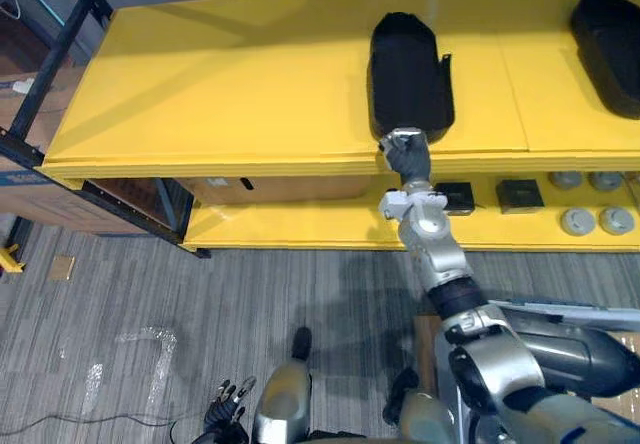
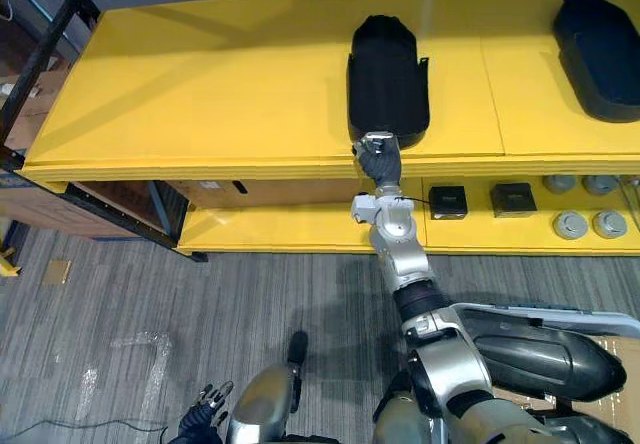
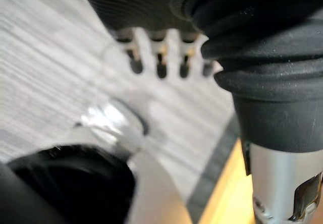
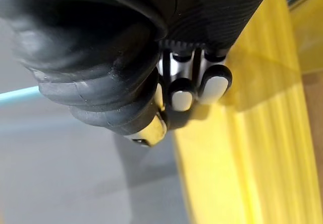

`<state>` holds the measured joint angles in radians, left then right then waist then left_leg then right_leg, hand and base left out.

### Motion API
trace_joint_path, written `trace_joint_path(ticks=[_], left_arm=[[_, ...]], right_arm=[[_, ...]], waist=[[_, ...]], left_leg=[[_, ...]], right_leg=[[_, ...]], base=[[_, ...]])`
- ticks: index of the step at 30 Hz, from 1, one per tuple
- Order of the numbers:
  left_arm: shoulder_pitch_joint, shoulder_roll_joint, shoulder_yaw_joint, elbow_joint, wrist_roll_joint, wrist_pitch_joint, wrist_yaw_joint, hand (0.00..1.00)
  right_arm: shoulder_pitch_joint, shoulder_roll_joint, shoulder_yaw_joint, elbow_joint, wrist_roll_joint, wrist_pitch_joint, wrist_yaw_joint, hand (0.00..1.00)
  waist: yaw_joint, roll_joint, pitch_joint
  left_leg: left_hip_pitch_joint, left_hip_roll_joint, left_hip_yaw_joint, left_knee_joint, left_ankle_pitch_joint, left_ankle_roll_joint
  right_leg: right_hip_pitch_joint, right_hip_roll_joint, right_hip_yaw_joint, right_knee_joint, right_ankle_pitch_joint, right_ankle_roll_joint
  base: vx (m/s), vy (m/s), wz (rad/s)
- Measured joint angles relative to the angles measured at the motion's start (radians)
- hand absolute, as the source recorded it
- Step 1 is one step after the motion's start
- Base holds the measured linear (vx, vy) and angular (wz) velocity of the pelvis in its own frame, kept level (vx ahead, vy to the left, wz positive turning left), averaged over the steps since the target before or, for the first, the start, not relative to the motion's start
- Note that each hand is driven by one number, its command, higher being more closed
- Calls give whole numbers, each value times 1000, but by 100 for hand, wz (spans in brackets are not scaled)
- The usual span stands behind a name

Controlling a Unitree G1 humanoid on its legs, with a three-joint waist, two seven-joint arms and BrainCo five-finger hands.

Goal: Walk over and take plastic housings, then place them on the shelf

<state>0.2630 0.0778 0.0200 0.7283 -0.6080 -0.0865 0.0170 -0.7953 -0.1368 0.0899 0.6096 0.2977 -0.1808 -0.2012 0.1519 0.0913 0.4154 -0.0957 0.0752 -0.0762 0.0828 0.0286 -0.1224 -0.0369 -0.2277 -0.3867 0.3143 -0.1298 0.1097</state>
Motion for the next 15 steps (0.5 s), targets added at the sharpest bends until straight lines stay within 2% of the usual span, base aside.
trace_joint_path(ticks=[3,7,11,15], left_arm=[[-3,0,-2,3,-23,-2,0,0],[-27,-4,-9,10,-35,-8,-1,0],[-29,-4,-45,14,-62,-9,-1,0],[-41,-4,-77,18,-63,-8,-2,0]], right_arm=[[-49,-27,-20,49,0,-3,0,100],[-110,-82,-50,94,-1,-11,-1,100],[-159,-106,-67,127,-18,-16,-19,100],[-200,-150,-96,160,-18,-16,-21,100]], waist=[[1,4,2],[7,31,22],[12,38,25],[30,49,31]], left_leg=[[-14,-5,-9,14,-2,2],[-32,-16,-25,31,-3,5],[-57,-18,-26,33,1,7],[-66,-19,-28,33,5,7]], right_leg=[[-1,-7,-10,3,-2,3],[-9,-23,-23,23,-8,4],[-38,-31,-21,39,-11,2],[-50,-31,-22,44,-12,1]], base=[[0,-8,12],[-21,4,13],[-6,0,1],[0,0,0]])
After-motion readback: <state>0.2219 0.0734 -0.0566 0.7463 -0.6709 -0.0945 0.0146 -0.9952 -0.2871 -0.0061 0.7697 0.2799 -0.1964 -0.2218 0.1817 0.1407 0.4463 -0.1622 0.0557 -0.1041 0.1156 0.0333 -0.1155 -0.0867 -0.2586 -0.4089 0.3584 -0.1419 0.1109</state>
